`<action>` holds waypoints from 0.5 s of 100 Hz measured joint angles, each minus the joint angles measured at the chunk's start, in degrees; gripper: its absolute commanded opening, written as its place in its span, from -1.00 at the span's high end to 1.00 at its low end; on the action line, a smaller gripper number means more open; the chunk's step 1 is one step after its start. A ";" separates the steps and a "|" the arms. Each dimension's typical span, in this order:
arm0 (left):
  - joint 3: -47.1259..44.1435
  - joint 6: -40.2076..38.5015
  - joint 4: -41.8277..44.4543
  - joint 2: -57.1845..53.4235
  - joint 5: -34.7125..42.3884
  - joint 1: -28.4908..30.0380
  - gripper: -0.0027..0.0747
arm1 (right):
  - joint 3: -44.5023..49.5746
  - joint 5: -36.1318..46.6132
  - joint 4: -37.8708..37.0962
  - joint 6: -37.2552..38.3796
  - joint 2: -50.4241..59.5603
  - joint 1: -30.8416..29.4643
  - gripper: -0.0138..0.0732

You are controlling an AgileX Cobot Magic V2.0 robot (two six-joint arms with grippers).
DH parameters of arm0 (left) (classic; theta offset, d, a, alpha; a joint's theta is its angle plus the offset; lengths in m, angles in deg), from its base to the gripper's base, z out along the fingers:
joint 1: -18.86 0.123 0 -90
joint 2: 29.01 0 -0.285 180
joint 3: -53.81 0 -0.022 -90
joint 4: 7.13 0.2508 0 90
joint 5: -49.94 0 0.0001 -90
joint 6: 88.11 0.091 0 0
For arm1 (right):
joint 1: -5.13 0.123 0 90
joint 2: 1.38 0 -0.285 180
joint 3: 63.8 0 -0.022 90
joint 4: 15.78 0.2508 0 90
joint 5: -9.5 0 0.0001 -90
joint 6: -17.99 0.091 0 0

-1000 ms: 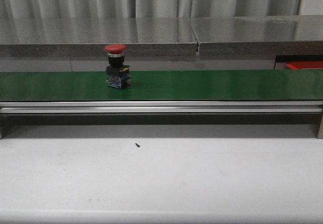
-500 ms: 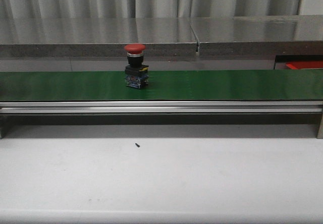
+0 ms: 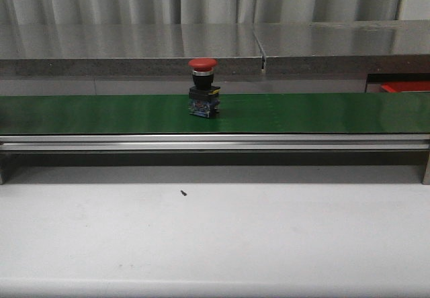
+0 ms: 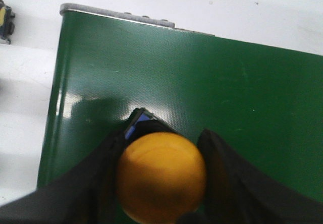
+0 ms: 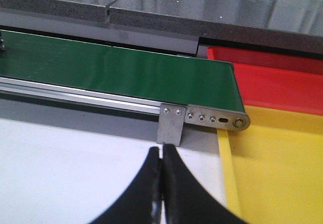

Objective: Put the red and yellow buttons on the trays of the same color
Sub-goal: 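Grasp the yellow button and set it on the conveyor, left gripper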

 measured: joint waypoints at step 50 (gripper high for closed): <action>0.22 0.83 0.00 -4.09 0.57 -0.88 -0.70 | 0.00 0.00 0.00 0.00 0.00 0.00 0.84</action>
